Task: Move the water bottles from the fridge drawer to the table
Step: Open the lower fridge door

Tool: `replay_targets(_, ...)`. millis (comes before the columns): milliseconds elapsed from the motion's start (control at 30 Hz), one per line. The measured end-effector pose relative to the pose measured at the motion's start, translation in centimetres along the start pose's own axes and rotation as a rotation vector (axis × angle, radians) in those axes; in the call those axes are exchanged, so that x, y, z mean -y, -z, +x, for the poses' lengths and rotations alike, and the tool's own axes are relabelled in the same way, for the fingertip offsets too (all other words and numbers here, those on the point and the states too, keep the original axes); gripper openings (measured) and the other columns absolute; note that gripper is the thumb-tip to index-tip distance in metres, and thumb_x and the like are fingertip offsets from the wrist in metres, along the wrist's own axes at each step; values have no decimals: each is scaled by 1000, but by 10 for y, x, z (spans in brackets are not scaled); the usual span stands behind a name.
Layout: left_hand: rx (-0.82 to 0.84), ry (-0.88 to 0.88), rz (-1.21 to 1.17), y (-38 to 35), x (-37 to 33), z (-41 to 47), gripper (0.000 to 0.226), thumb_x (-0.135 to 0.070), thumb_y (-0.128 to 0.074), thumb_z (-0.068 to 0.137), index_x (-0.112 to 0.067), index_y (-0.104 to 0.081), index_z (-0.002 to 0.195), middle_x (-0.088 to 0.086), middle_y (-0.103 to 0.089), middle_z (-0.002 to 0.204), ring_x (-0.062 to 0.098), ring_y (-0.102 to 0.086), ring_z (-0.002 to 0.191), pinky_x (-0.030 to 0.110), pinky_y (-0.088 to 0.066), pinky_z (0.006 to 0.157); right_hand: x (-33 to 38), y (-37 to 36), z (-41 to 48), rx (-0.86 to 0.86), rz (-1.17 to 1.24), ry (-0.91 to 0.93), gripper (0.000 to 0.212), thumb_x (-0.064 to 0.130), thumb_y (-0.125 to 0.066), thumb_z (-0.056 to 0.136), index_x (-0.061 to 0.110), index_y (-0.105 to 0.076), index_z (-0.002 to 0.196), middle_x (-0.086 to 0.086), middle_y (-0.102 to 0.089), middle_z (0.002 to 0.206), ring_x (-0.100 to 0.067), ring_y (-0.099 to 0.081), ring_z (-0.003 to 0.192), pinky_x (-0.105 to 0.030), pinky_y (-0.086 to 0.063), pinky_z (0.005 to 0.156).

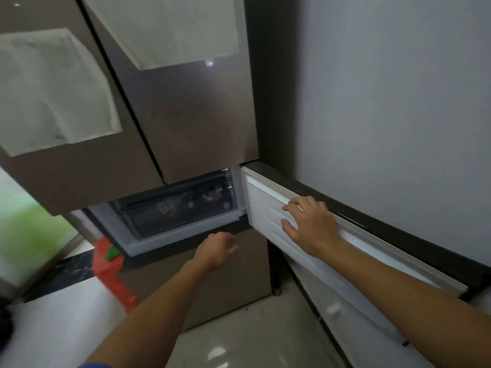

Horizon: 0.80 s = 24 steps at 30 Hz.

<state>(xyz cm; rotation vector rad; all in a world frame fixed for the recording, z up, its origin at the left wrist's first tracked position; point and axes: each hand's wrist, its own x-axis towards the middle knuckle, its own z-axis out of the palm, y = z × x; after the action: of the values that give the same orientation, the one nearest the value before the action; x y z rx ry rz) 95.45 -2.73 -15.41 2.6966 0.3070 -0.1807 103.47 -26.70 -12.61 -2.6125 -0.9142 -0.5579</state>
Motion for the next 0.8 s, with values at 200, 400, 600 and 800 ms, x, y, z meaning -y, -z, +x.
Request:
replay_targets(200, -84, 292, -372, 23, 119, -3, 17, -25, -58, 92, -11, -67, 97, 10, -68, 91, 23, -65, 81, 35, -53, 75, 90, -95, 64, 259, 380, -171, 24, 40, -56, 92, 25, -63, 109, 8, -63, 97, -10, -60, 86, -29, -52, 76)
replay_targets(400, -259, 644, -1161, 34, 212, 22, 21, -19, -50, 96, -4, -60, 107, 16, -67, 81, 30, -65, 75, 35, -51, 65, 128, -191, 137, 394, 793, -607, 24, 36, -59, 93, 13, -67, 93, -10, -71, 94, -22, -65, 82, -39, -55, 78)
replay_targets(600, -317, 662, -1685, 48, 282, 82, 30, -28, -35, 102, -6, -46, 119, 22, -58, 115, 36, -58, 105, 43, -47, 86, 132, -268, 205, 314, 1406, -1140, 42, 36, -46, 100, 5, -51, 128, -17, -65, 107, -26, -64, 88, -34, -52, 67)
replay_targets(800, -436, 625, -1985, 49, 332, 146, 53, -43, -25, 102, -6, -36, 138, 23, -50, 131, 38, -46, 127, 49, -43, 97, 127, -329, 254, 101, 1918, -1278, 37, 36, -42, 101, 8, -57, 120, -19, -60, 126, -36, -56, 120, -52, -44, 103)
